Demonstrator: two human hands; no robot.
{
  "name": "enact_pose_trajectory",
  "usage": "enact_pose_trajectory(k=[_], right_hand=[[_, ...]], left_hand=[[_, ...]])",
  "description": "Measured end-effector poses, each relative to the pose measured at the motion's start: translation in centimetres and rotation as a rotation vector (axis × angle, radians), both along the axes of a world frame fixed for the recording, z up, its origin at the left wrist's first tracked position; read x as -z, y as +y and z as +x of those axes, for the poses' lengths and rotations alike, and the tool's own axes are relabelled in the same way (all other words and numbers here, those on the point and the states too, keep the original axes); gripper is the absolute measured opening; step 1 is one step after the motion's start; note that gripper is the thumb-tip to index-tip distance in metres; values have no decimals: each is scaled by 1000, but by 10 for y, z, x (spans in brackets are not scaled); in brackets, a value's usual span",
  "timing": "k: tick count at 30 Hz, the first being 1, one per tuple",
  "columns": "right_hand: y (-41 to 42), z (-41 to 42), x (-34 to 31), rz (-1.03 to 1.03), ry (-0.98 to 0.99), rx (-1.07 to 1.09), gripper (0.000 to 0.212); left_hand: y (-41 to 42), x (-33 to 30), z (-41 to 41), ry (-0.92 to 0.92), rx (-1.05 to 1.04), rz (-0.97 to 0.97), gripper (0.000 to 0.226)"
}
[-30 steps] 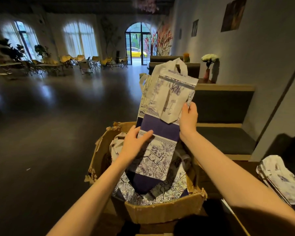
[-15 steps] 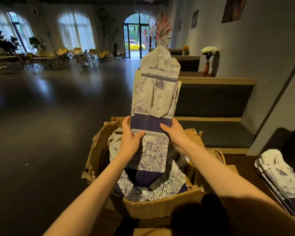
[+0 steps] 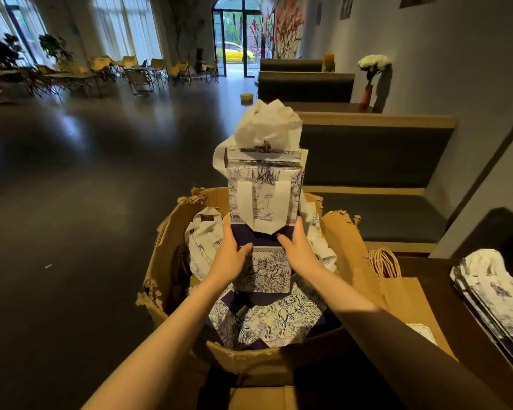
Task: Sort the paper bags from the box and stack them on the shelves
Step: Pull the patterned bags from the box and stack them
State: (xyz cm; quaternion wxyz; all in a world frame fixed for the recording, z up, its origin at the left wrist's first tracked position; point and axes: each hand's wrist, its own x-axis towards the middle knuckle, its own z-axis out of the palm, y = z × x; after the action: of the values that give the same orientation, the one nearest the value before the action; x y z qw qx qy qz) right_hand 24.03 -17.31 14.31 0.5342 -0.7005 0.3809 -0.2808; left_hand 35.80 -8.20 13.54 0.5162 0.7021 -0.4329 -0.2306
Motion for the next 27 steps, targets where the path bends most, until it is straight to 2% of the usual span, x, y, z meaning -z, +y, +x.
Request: enact_pose_trajectory(k=[3, 7, 11, 15, 16, 19, 21, 25, 27], right_hand=[[3, -3, 7, -3, 0, 3, 63], [5, -7, 16, 2, -27, 16, 66], [3, -8, 3, 23, -127, 158, 54], [-3, -11, -20, 45, -215, 252, 51], [-4, -13, -26, 62, -254, 267, 52], [-5, -21, -47, 96, -352, 325, 55], [-7, -29, -57, 111, -419, 361, 53], [-5, -44, -70, 106, -492, 384, 51], [-5, -53, -75, 88, -503, 391, 50]], left_hand=[[-2, 10, -1, -10, 10, 18, 66], [-3, 17, -2, -15, -51, 136, 55], [-7, 7, 5, -9, -147, 76, 37], [-6, -19, 5, 9, -24, -8, 16], [-4, -26, 3, 34, 10, -14, 17], [-1, -39, -3, 156, 35, 19, 34], [0, -49, -11, 284, 29, 34, 37], [-6, -61, -31, 727, -22, 26, 40], [-11, -70, -44, 861, -51, 5, 38]])
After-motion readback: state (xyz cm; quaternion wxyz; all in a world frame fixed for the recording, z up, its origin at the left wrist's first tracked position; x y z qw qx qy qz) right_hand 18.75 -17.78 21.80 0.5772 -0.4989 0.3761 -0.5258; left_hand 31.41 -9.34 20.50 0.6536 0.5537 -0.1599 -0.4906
